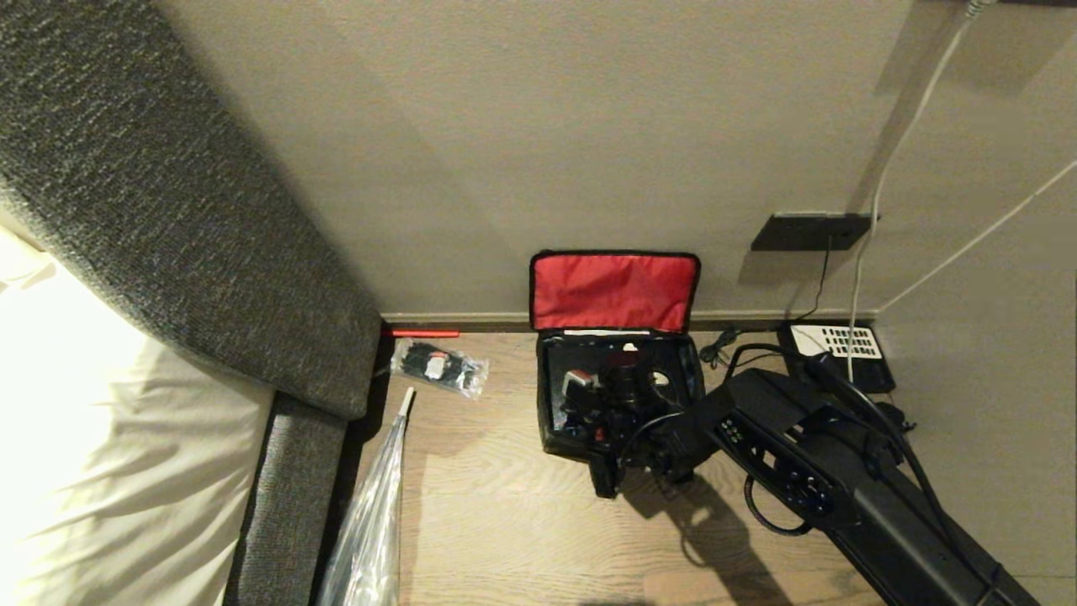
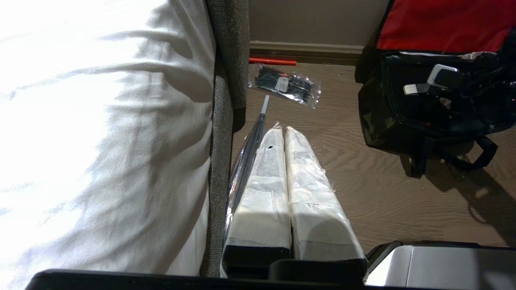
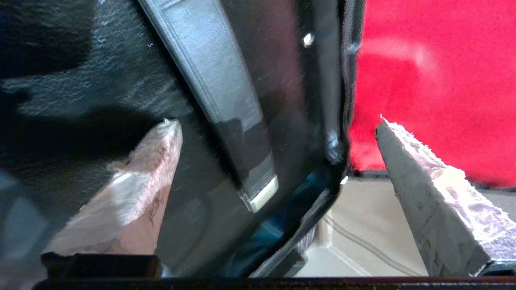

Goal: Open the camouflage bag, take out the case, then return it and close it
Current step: Grip the handle

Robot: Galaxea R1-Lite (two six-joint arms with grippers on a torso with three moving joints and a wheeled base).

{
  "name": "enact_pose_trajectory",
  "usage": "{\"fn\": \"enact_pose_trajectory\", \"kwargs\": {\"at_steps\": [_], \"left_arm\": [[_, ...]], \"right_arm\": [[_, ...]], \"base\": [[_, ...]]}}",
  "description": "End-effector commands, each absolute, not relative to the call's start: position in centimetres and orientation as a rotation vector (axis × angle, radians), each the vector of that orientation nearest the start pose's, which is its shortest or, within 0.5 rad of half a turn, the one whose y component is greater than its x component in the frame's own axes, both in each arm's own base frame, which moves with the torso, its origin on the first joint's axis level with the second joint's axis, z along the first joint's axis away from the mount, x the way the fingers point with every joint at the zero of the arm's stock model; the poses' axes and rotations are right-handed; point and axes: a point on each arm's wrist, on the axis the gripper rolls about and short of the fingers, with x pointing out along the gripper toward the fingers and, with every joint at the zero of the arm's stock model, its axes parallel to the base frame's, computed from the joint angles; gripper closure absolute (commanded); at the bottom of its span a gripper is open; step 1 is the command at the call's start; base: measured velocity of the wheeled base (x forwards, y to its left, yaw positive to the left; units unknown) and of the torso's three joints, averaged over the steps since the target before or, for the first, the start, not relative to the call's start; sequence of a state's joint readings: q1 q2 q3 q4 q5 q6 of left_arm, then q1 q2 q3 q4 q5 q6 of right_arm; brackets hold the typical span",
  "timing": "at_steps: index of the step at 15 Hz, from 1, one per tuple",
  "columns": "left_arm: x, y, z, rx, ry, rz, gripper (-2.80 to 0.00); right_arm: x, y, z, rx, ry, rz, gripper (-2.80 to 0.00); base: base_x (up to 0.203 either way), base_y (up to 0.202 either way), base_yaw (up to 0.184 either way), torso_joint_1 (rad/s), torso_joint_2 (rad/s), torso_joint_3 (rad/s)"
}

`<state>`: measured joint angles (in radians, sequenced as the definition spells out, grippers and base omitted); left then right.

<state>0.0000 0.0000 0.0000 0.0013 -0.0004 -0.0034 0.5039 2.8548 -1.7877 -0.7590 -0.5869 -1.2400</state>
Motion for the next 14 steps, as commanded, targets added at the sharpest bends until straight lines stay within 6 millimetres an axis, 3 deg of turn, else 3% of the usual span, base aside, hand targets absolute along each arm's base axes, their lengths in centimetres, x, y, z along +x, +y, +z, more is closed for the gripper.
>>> {"fn": "enact_pose_trajectory", "kwargs": {"at_steps": [1,5,14], "left_arm": [[-2.3,0.0,7.5,-0.003,0.002,0.0,0.0],[-2.3,0.0,7.5,-0.003,0.002,0.0,0.0],[-2.3,0.0,7.5,-0.003,0.002,0.0,0.0]], "right_arm": [[47.7,24.0,-6.7,-1.441,0.285,0.087,-2.8],[48.9,23.3,-5.4,-1.529,0.219,0.047,-2.8],[49.1,23.4,-5.0,-1.526,0.115,-0.003,-2.8]], "base": [[0.0,0.0,0.0,0.0,0.0,0.0],[0.0,0.0,0.0,0.0,0.0,0.0],[0.0,0.0,0.0,0.0,0.0,0.0]]}}
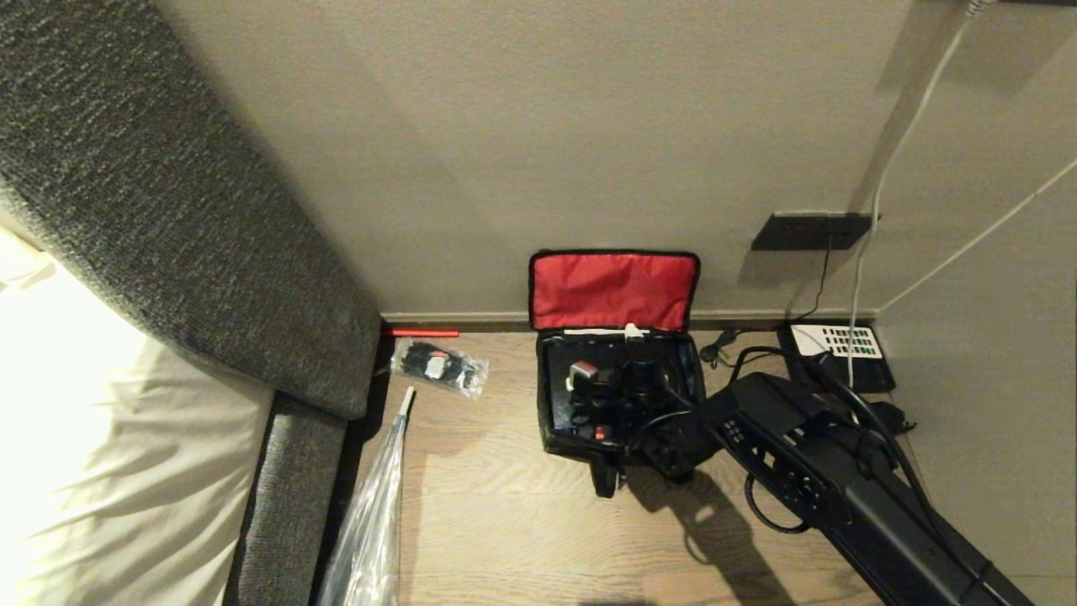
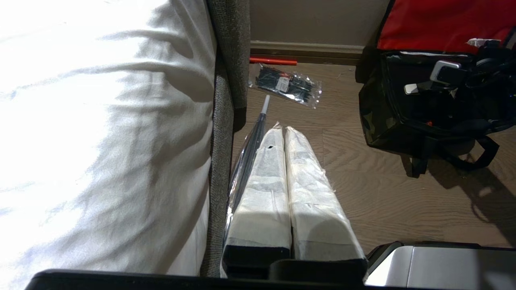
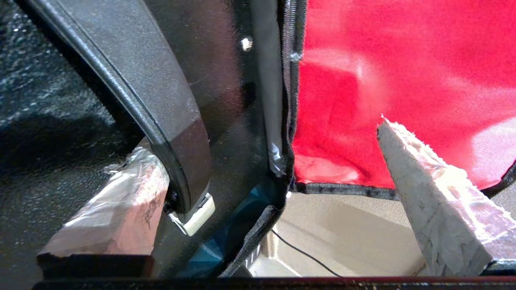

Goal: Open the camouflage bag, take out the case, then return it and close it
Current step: Grip the handle

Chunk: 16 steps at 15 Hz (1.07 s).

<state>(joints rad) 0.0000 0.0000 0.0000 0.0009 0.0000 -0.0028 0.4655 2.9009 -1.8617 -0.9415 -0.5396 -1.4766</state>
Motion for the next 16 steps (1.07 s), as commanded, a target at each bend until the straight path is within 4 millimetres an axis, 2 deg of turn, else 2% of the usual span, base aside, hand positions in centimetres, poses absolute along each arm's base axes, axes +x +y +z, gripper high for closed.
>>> {"fn": "enact_pose_trajectory", "kwargs": {"at_steps": [1,5,6,16], "left_arm": [[-2.28,0.0,7.53,-0.004,0.002,0.0,0.0],[-2.28,0.0,7.55,-0.004,0.0,0.0,0.0],[-2.28,0.0,7.54,-0.003,0.0,0.0,0.0],[-2.28,0.0,7.54,-0.003,0.0,0.0,0.0]], "right_arm": [[49.07,23.43,-5.21,-1.535,0.108,0.006,-2.8],[48.95,23.29,-5.66,-1.566,0.117,0.023,-2.8],[48.94,23.29,-5.69,-1.563,0.12,0.024,0.0],[48.67,23.23,-4.92,-1.515,0.077,-0.022,0.0]], "base": [[0.0,0.0,0.0,0.0,0.0,0.0],[0.0,0.0,0.0,0.0,0.0,0.0],[0.0,0.0,0.0,0.0,0.0,0.0],[0.0,0.0,0.0,0.0,0.0,0.0]]}}
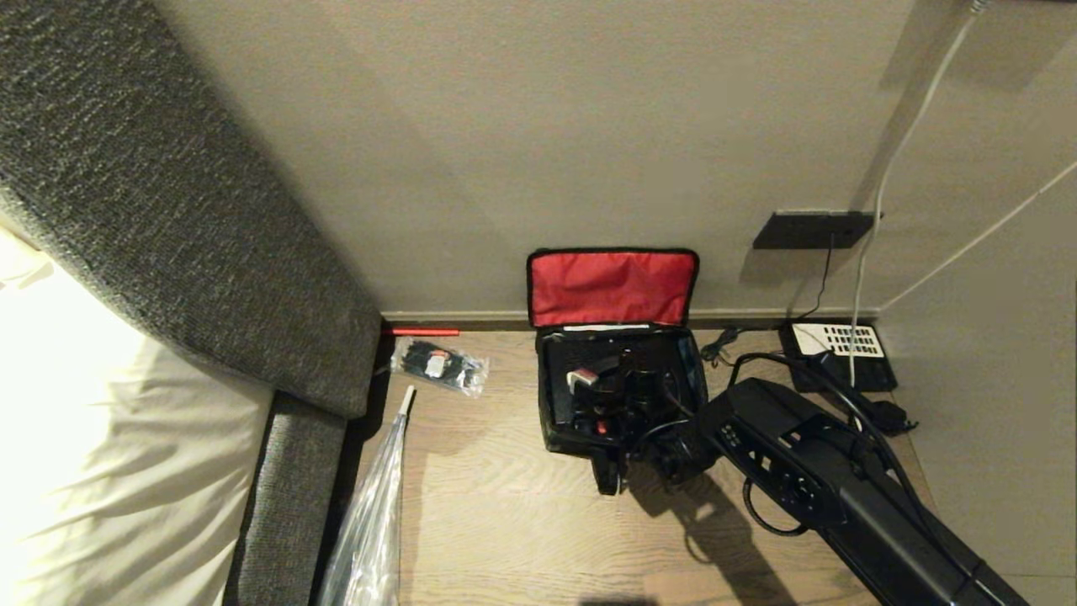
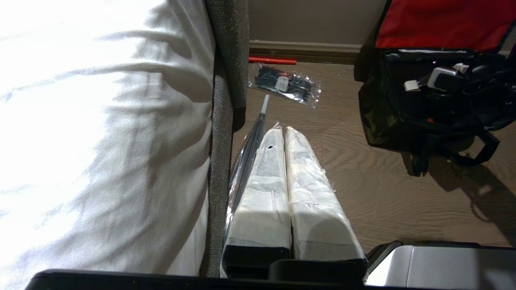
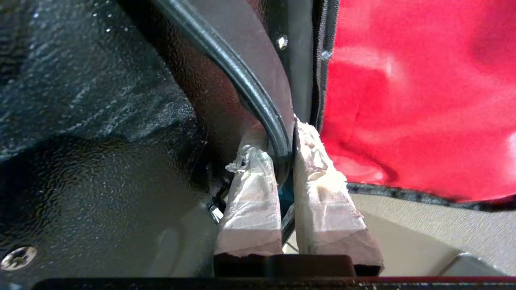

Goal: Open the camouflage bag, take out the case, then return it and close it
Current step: Grip the handle, then lift the black box

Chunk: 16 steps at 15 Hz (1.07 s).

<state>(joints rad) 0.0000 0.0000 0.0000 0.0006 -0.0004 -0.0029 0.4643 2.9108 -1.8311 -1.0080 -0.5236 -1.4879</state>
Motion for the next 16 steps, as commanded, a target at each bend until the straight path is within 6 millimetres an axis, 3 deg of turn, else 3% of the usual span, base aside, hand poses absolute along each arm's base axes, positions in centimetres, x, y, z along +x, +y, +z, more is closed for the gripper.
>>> {"fn": "enact_pose_trajectory", "kwargs": {"at_steps": [1,6,10,16], "left_arm": [[-2.3,0.0,7.5,-0.004,0.0,0.0,0.0],[-2.3,0.0,7.5,-0.004,0.002,0.0,0.0],[-2.3,0.0,7.5,-0.004,0.0,0.0,0.0],[-2.3,0.0,7.5,-0.003,0.0,0.0,0.0]], "right_arm": [[48.5,23.2,-4.8,-1.508,0.065,-0.032,0.0],[47.0,23.7,-3.2,-1.465,0.009,-0.091,0.0],[45.9,24.9,-0.4,-1.41,-0.019,-0.172,0.0],[44.1,26.6,1.3,-1.36,-0.053,-0.198,0.0]], "base": [[0.0,0.0,0.0,0.0,0.0,0.0],[0.0,0.0,0.0,0.0,0.0,0.0],[0.0,0.0,0.0,0.0,0.0,0.0],[0.0,0.0,0.0,0.0,0.0,0.0]]}}
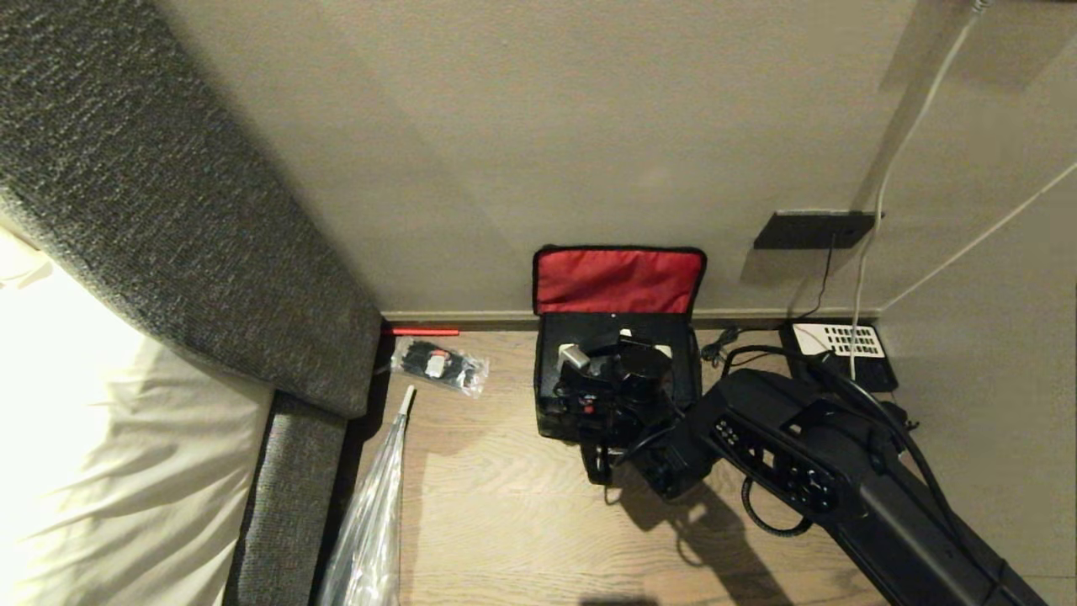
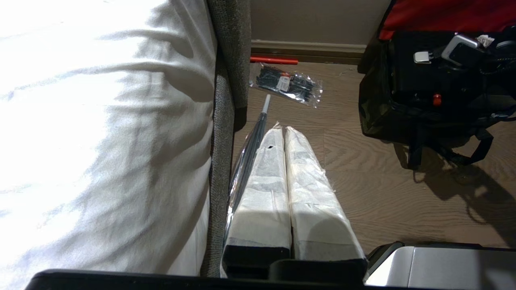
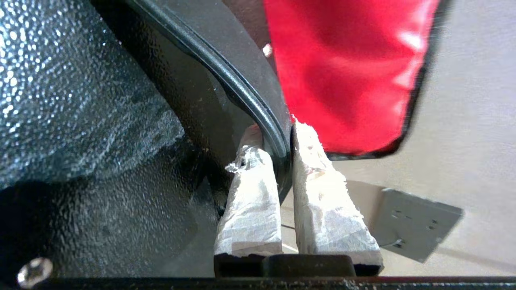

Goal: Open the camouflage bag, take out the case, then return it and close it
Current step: Lift the black box

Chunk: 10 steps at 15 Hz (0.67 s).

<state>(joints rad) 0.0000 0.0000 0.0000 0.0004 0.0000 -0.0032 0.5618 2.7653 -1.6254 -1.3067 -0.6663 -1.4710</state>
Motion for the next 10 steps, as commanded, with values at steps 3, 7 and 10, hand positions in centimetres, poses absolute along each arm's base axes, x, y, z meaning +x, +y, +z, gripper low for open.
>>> {"fn": "enact_pose_trajectory", "kwargs": {"at_steps": [3,7,10], "left_arm": [[-2.3,0.0,7.5,-0.004,0.001,0.0,0.0],[-2.3,0.0,7.5,-0.005,0.002,0.0,0.0],[-2.3,0.0,7.5,-0.003,0.002,0.0,0.0]], "right_arm": [[43.7,27.2,2.1,-1.319,-0.068,-0.201,0.0],[42.9,28.3,3.3,-1.236,-0.082,-0.204,0.0],[42.4,27.9,5.0,-1.221,-0.062,-0.241,0.0]], "base": [[0.0,0.0,0.0,0.0,0.0,0.0],[0.0,0.0,0.0,0.0,0.0,0.0],[0.0,0.0,0.0,0.0,0.0,0.0]]}}
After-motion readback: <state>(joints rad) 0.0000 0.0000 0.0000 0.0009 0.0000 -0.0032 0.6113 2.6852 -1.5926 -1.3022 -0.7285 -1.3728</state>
